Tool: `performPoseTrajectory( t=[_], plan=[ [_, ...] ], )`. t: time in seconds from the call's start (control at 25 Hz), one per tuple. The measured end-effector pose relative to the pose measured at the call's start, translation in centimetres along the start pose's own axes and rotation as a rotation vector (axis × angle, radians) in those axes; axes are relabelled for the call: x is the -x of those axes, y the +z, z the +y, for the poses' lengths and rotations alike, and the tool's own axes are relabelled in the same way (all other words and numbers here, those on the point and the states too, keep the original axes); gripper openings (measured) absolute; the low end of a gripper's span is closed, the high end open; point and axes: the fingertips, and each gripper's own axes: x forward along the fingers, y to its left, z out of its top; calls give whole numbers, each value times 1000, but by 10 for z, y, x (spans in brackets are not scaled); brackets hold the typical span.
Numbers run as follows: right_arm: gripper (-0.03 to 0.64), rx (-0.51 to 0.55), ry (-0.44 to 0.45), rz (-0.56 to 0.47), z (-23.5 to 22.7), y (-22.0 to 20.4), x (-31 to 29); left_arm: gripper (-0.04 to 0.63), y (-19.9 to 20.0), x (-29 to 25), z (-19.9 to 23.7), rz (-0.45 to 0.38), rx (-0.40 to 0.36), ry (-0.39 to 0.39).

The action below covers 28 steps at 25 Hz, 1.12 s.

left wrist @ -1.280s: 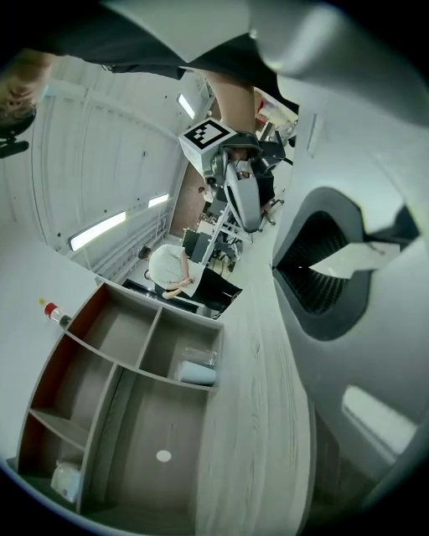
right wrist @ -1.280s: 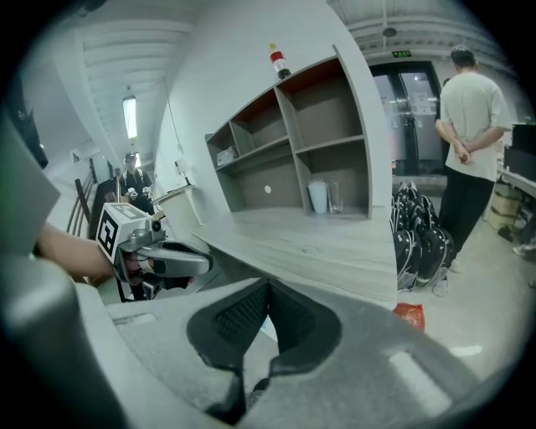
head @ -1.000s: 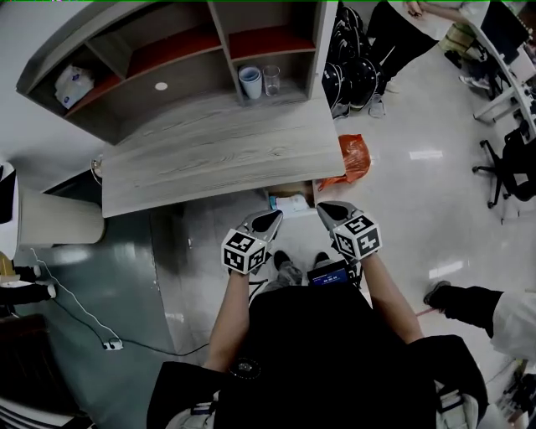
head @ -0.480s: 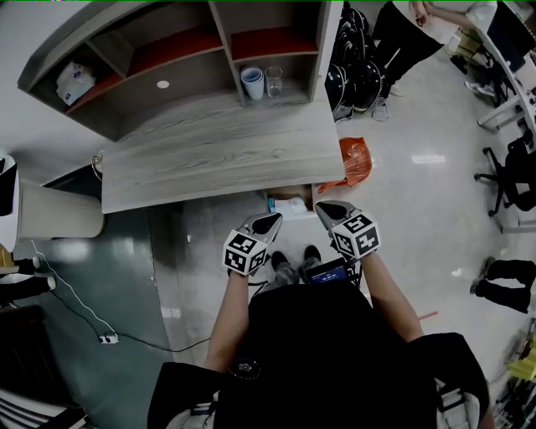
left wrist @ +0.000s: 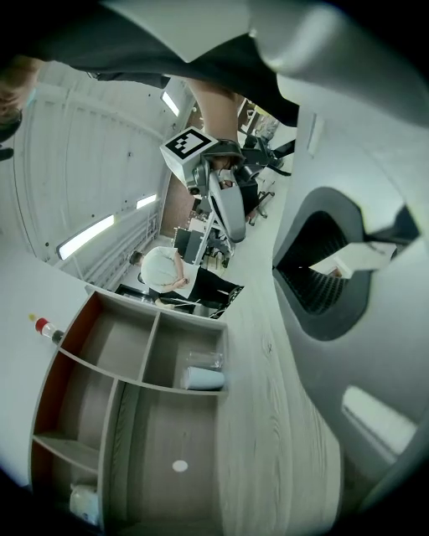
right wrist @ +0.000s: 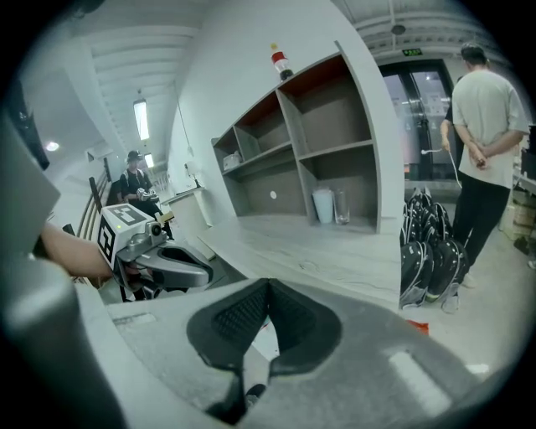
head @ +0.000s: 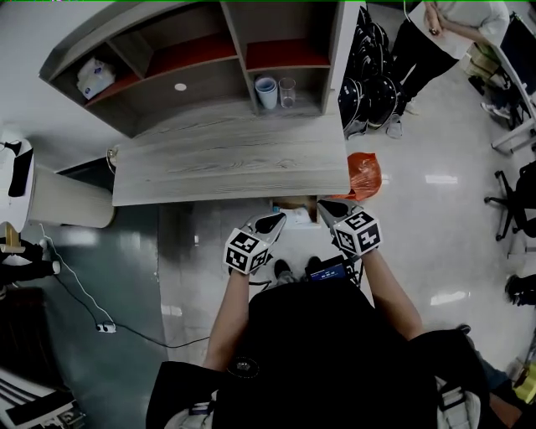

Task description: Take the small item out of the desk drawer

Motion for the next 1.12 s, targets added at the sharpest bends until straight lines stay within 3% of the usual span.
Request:
performPoseTrajectory(
  t=[0.64,1.12],
  plan=[
    [-2,-32,-8,-41,-21,3,19,3,11,-21,-14,20,-35,-6],
    [-2,-65,34,-20,-28,-19,26,3,-10,-34,-30,56,14,6]
  ],
)
